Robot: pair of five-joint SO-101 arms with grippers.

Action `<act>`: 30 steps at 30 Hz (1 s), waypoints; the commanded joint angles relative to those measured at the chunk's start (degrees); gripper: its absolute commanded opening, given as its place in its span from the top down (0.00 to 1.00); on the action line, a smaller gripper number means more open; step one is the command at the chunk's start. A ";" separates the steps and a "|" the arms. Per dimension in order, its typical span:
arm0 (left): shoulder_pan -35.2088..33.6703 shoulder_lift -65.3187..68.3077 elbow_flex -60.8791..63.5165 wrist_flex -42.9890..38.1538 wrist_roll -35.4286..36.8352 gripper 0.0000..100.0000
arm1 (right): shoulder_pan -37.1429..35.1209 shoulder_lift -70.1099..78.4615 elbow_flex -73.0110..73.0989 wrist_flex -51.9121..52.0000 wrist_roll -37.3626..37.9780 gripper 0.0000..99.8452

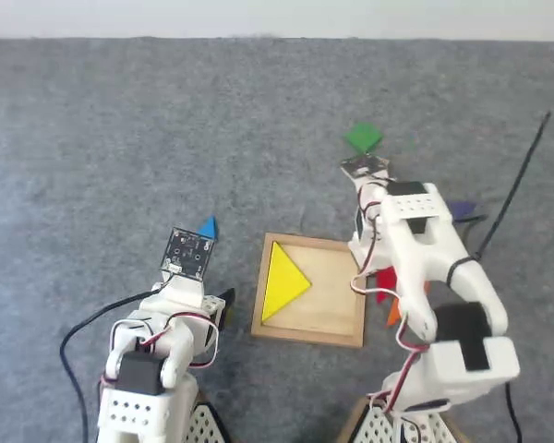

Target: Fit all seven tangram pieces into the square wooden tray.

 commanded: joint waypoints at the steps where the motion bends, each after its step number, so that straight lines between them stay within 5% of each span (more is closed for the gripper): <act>1: 0.26 -0.44 -0.40 -0.26 -0.09 0.79 | 4.70 2.51 -0.62 -2.59 -0.62 0.67; 21: 0.26 -0.44 -0.40 -0.26 -0.09 0.79 | 6.90 3.21 -2.02 -3.03 -0.88 0.77; 30: 0.26 -0.44 -0.40 -0.26 -0.09 0.79 | 3.65 -16.40 -1.67 5.93 -1.05 0.77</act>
